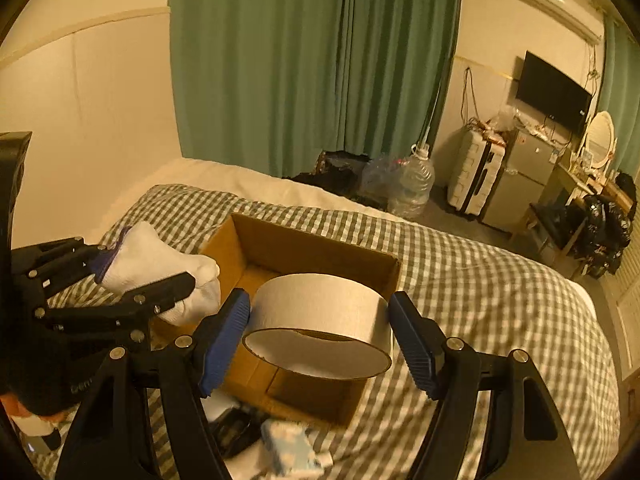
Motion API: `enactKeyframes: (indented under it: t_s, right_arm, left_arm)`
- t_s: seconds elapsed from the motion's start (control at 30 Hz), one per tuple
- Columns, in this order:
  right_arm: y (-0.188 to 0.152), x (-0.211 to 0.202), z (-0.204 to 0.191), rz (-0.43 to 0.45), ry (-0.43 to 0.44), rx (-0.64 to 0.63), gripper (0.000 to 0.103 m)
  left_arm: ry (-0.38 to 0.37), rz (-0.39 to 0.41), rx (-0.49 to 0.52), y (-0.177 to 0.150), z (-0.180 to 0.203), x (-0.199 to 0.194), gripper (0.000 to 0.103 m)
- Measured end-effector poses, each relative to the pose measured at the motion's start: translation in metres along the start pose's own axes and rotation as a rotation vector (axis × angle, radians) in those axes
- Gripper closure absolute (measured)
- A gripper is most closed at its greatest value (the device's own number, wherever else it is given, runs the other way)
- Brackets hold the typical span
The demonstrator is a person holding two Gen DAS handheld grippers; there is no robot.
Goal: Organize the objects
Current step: 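Carry sock and tape roll into the box and open both tools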
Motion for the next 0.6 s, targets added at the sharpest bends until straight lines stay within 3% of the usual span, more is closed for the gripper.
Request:
enactKeyframes:
  t_s: [0.37, 0.47, 0.6]
  right_arm:
    - [0.029, 0.076, 0.018, -0.053, 0.001, 0.002, 0.032]
    - [0.027, 0.091, 0.018, -0.069, 0.014, 0.011, 0.032]
    - [0.022, 0.105, 0.019, -0.082, 0.034, 0.013, 0.033]
  left_arm:
    - [-0.006, -0.054, 0.019, 0.013, -0.007, 0.071, 0.059]
    - [-0.040, -0.048, 0.012, 0.014, -0.011, 0.079, 0.059]
    - [-0.034, -0.056, 0.021, 0.013, -0.012, 0.093, 0.059]
Point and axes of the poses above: each gripper's, at about its wrist camera, not at the fingertips, and x roughly the way its jaws point, z to its right, y to its top, the point moved 3 cm from there along x, roughly the way its jaws point, and after that the axes turned 8 degrees about -z, right-handed, at the moved point
